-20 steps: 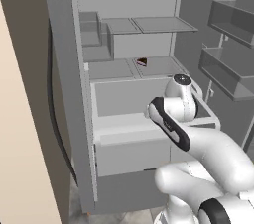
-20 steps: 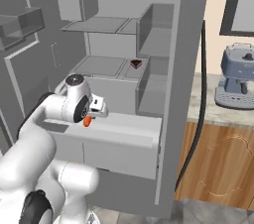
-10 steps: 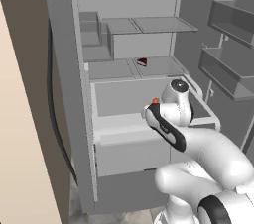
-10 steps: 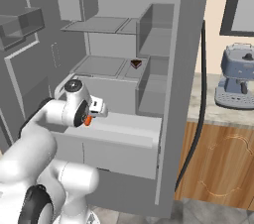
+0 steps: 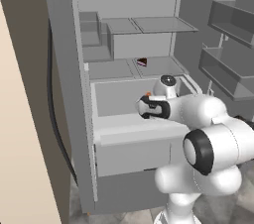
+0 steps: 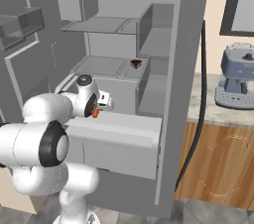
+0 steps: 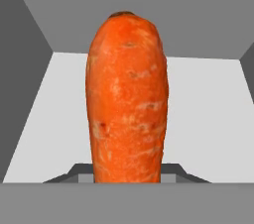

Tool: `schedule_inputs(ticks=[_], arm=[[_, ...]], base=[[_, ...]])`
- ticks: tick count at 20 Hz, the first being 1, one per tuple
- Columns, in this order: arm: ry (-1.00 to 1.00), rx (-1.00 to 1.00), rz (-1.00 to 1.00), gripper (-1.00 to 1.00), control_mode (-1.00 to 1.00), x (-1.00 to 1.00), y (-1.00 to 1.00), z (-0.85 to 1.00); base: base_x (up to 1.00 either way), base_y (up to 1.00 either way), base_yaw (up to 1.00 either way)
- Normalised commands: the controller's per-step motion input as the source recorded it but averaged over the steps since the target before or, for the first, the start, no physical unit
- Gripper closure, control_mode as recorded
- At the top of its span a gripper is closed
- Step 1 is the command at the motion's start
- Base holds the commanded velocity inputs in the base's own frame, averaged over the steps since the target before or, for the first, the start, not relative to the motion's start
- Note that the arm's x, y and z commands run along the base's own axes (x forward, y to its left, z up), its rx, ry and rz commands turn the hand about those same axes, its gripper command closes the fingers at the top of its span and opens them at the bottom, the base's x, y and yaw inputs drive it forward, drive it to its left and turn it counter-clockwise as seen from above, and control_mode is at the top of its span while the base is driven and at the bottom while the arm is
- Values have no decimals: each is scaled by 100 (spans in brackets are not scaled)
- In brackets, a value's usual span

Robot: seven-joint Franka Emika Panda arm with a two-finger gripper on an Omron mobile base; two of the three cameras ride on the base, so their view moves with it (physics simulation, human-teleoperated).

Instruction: Place the carrots inside the fridge drawer. Close the drawer after placing the vegetables.

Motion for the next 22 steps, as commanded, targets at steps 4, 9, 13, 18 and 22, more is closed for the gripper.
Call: schedule_inputs(ticks=[4,9,13,18,22], arm=[[0,0,0,100,-100,27,2,-81],[0,0,0,100,-100,3,0,-70],[0,0,0,100,-100,-43,0,-22],[0,0,0,100,-100,-48,0,0],[4,0,0,100,-100,19,0,12]], base=[[0,0,0],[0,0,0],[0,0,0],[0,0,0],[0,0,0]])
